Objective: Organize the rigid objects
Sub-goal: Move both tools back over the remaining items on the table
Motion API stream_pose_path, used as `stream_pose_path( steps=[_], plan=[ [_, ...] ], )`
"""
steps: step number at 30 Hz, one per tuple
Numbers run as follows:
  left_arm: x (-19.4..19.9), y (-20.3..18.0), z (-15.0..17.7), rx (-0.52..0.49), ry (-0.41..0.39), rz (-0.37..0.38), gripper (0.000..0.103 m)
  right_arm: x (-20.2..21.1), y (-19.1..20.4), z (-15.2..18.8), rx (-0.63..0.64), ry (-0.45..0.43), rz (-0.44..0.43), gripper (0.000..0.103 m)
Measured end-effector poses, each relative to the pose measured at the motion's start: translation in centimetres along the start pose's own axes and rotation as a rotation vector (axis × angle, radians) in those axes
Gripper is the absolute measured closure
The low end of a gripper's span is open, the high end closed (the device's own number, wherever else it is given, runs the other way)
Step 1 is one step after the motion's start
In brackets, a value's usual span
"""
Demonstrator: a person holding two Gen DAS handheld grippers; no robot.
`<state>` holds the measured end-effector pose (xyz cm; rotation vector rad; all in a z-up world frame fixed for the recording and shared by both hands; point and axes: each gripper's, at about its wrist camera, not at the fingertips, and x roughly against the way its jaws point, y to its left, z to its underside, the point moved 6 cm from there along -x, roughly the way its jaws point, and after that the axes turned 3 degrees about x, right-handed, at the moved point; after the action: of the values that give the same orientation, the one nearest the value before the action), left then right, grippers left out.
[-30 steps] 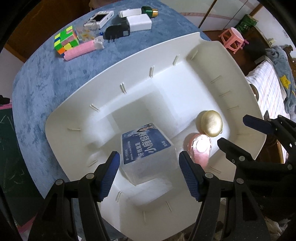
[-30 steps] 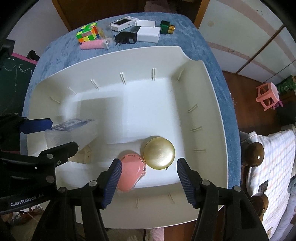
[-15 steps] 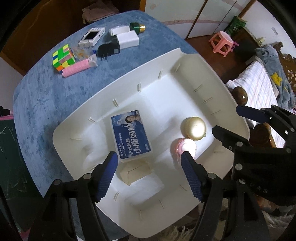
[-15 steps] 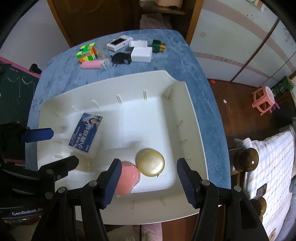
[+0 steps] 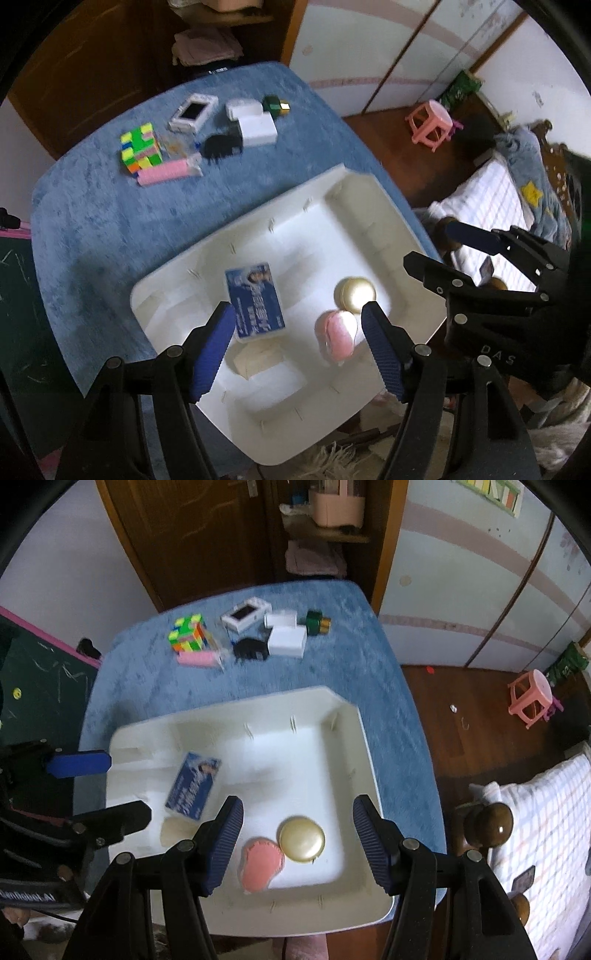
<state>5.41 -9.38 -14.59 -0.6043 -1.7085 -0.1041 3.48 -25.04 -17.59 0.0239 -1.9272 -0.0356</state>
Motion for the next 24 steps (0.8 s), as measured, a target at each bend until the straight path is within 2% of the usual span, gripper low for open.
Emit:
stream_pose_path(
  steps=[11,16,20,24],
  plan=[
    [4.9,3.6,-6.0,0.102,-0.135,-0.051,0.029,3.0,-1.6,-6.4,0.049,-0.109,-0.014,0.040],
    [7.0,5.9,-9.6,0.160,-0.199,-0.079,0.029,3.6,-3.1,-10.5,0.046,-0.147,-0.011,0.034],
    [7.3,8.1,-12.5,0.193,-0.227,-0.123,0.029,2.5,-4.4,-14.2,0.033,-0.152,-0.008,0.034],
    [6.1,10.6,-15.2,0.221,-0.227,-0.186,0.029,-0.8,-5.8,-18.1,-0.037,-0.116,-0.067,0.034]
  ],
)
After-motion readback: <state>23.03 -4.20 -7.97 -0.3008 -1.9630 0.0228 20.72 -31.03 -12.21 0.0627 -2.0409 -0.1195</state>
